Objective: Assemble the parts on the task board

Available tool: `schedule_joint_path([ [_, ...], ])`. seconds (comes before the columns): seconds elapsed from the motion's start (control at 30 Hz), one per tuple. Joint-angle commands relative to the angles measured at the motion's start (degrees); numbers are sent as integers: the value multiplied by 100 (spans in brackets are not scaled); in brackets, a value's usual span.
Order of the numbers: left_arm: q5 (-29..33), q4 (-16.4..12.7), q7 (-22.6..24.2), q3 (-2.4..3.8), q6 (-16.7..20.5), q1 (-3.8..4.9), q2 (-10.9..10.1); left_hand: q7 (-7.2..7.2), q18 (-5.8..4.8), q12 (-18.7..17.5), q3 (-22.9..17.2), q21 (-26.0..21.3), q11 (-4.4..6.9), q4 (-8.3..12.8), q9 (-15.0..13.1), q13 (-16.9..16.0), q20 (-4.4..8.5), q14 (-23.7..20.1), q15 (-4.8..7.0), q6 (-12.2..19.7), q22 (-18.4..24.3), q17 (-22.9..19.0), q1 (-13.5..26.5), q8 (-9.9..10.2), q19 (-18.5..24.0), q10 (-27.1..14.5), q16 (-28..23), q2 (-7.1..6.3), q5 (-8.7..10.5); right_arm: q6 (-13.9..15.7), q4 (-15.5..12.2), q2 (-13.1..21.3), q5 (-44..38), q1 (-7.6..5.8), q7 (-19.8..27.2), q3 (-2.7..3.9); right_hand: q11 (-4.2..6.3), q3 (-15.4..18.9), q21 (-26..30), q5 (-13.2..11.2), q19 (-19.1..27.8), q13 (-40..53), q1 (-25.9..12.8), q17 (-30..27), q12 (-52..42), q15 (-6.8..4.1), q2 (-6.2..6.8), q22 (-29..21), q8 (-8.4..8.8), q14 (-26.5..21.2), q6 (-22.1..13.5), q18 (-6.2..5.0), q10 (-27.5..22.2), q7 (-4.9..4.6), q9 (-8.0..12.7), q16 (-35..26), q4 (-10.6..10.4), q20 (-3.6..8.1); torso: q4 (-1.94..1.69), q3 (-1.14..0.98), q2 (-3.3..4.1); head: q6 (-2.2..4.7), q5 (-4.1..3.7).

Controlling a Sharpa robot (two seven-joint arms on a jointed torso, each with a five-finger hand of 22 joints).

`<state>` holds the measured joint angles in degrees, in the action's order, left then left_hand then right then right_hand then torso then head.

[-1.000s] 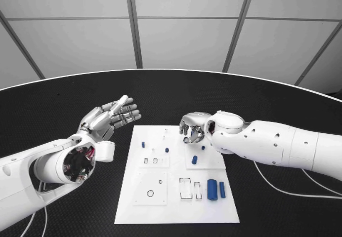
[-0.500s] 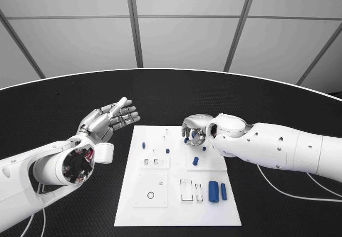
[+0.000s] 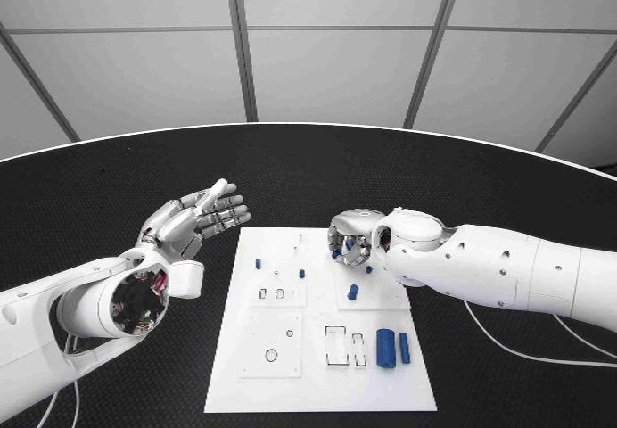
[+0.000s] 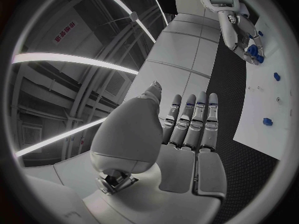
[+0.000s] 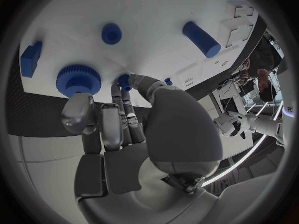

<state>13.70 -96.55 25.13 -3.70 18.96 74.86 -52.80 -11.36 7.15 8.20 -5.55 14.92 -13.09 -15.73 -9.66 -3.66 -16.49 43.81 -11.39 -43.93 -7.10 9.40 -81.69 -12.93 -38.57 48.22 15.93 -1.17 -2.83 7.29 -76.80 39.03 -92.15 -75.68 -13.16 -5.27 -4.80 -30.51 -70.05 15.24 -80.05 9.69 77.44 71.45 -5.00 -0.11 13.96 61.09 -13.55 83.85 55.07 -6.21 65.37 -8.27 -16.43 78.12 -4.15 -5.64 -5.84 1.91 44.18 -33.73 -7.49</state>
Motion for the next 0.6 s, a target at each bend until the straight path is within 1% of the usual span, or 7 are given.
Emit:
schedule_joint_path([
  [0.03,0,-4,-1,0,-1,0,0,-485,101,-12,2,39,-29,-23,5,5,-10,-33,-4,54,6,-5,-56,10,-48,13,-39,7,-5,-3,5,-9,0,0,3,0,6,-58,-62,20,-59,15,19,-8,-48,-1,-82,70,-56,314,76,82,77,8,-27,29,4,3,-1,2,27,5,16],
  [0.2,0,-10,-6,0,-2,0,-10,-487,104,-20,1,39,-31,-22,7,5,-11,-37,-6,60,8,-7,-60,15,-52,12,-44,9,-5,48,5,-13,-1,0,-5,0,65,-125,-241,-14,-128,68,89,-24,-147,-48,-177,314,-180,312,249,117,305,47,-129,49,53,35,-15,10,43,10,12],
  [0.23,0,-11,-8,0,-3,0,-14,-487,104,-20,1,39,-31,-22,7,5,-11,-37,-6,60,8,-7,-60,15,-52,12,-44,9,-5,109,6,-12,-1,0,-1,0,122,-180,-357,-126,-175,121,156,-52,-224,-93,-271,471,-268,310,374,142,467,89,-208,50,103,71,-18,10,51,17,7],
  [0.3,0,-11,-12,0,-3,0,-17,-487,104,-20,1,39,-31,-22,7,5,-11,-37,-6,60,8,-7,-60,15,-52,12,-44,9,-5,196,1,-8,-1,0,8,0,172,-185,-707,-89,-343,178,158,-142,-290,-132,-343,972,-362,296,490,237,599,134,-296,9,120,108,-20,10,52,13,6],
  [0.33,0,-11,-15,0,-4,0,-19,-487,104,-20,1,39,-31,-22,7,5,-11,-37,-6,60,8,-7,-60,15,-52,12,-44,9,-5,252,-5,-3,-1,0,13,0,205,-187,-750,-39,-357,216,177,-192,-328,-160,-388,1026,-425,289,551,244,672,157,-360,-13,148,136,-20,12,53,12,8],
  [0.47,-1,-5,-23,0,-6,0,-22,-487,105,-26,-1,39,-32,-21,11,5,-11,-39,-7,74,9,-8,-64,20,-54,10,-47,11,-5,460,-56,22,-1,0,24,2,250,-190,-836,-14,-379,294,199,-245,-381,-199,-445,1144,-527,283,595,263,774,185,-499,-26,215,179,-13,7,62,25,22],
  [0.6,-1,16,-30,0,-6,0,-20,-488,106,-32,-3,39,-34,-20,13,6,-11,-41,-8,82,10,-8,-68,25,-56,6,-49,14,-5,674,-188,68,-1,0,18,5,266,-227,-1027,-9,-462,371,241,-286,-412,-218,-432,1421,-588,278,581,316,811,186,-621,-34,313,203,-9,-5,72,52,25],
])
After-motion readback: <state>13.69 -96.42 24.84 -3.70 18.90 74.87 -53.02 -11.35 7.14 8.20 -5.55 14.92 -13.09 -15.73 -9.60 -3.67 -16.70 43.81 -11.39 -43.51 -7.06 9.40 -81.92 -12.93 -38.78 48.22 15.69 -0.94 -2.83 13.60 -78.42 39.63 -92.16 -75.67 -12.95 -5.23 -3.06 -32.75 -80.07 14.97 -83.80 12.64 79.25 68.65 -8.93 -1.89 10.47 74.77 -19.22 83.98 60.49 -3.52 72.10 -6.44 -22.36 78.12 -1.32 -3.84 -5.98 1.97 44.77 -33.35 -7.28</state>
